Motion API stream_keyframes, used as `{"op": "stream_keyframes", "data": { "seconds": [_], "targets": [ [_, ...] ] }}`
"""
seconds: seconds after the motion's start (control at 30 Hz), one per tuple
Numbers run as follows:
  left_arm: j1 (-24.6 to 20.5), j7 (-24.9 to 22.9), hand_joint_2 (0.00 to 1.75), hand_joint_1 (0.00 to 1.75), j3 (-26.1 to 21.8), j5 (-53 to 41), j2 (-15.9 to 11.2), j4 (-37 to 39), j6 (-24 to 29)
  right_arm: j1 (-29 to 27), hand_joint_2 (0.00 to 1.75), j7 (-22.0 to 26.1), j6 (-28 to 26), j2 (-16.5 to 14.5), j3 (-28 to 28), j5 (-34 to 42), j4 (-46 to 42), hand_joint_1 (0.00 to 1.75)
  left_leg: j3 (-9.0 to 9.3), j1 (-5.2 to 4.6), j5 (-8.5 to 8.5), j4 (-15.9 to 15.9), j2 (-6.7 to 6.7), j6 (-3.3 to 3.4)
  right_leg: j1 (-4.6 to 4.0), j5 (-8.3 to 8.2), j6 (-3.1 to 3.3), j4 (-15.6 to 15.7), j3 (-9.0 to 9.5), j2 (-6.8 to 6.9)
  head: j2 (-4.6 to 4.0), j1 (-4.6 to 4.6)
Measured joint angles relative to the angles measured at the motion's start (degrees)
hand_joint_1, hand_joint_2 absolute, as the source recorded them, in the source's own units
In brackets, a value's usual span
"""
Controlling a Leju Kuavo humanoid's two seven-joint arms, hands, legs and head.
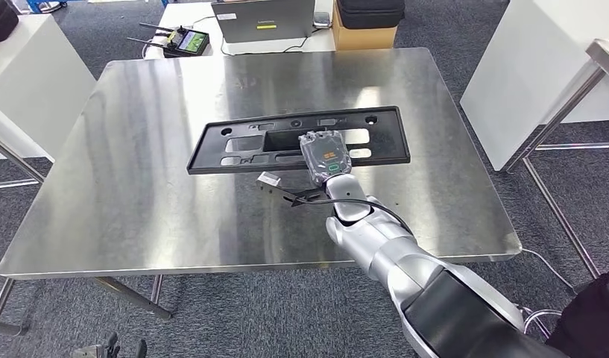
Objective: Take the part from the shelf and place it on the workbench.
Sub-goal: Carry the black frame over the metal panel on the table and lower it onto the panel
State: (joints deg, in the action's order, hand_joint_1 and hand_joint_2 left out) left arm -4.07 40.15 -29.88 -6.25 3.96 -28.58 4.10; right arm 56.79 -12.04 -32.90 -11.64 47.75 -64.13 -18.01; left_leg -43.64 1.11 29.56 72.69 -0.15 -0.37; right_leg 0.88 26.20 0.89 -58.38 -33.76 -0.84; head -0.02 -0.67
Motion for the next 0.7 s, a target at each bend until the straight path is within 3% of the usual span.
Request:
{"op": "stream_keyframes", "data": {
  "seconds": [0.07,0.1,0.17,0.23,0.47,0.6,0.7],
  "targets": [
    [-0.1,0.0,1.75,0.0,0.0,0.0,-0.1,0.5,0.3,0.0,1.75,0.0,0.0,-0.1,-0.4,-0.7,0.0,1.75,2.17,0.01,-4.94,-6.8,-0.01,0.41,-0.01,0.9,-0.27,0.0,1.18,-0.14,0.0,0.01],
    [-0.2,0.0,1.75,0.0,0.0,0.0,-0.2,0.7,0.5,0.0,1.75,0.0,0.0,-0.2,-0.6,-1.0,0.0,1.75,3.63,-0.16,-6.57,-9.9,-0.03,0.64,-0.17,1.27,-0.48,0.1,1.59,-0.17,0.0,0.03],
    [-0.4,0.0,1.75,0.0,0.0,0.0,-0.2,1.0,0.6,0.1,0.87,0.1,0.1,-0.3,-1.0,-1.4,0.0,0.87,5.43,-0.46,-7.2,-13.3,-0.09,1.09,-0.5,1.73,-0.86,0.1,1.81,-0.18,0.0,0.02],
    [-0.6,0.0,1.75,0.0,0.0,0.1,-0.3,1.2,0.7,0.1,0.0,0.3,0.1,-0.3,-1.5,-1.8,0.0,0.0,5.76,-0.65,-6.85,-14.1,-0.22,1.25,-0.74,1.88,-0.98,0.0,1.69,-0.13,0.0,0.09],
    [-0.6,0.0,1.75,0.0,-0.1,0.0,-0.3,1.9,1.3,0.0,0.0,1.5,0.1,-0.8,-3.3,-3.4,-0.1,0.0,5.68,-1.13,-6.54,-14.2,-0.57,1.65,-0.73,1.89,-1.06,0.9,1.99,0.1,0.0,0.19],
    [-0.5,0.0,0.0,0.0,-0.1,-0.5,-0.3,2.0,2.5,0.0,0.0,2.0,0.2,-1.3,-4.5,-4.6,-0.3,0.0,5.81,-1.23,-6.52,-14.2,-0.58,1.83,-0.72,1.78,-1.25,1.1,2.02,0.11,0.0,0.18],
    [-0.5,0.0,0.0,0.0,-0.1,-0.5,-0.3,2.0,2.2,0.0,0.0,2.1,0.3,-1.6,-5.3,-5.2,-0.4,0.0,5.82,-1.31,-6.62,-14.2,-0.62,1.99,-0.7,1.68,-1.46,1.1,2.01,0.14,0.0,0.17]
  ]
}}
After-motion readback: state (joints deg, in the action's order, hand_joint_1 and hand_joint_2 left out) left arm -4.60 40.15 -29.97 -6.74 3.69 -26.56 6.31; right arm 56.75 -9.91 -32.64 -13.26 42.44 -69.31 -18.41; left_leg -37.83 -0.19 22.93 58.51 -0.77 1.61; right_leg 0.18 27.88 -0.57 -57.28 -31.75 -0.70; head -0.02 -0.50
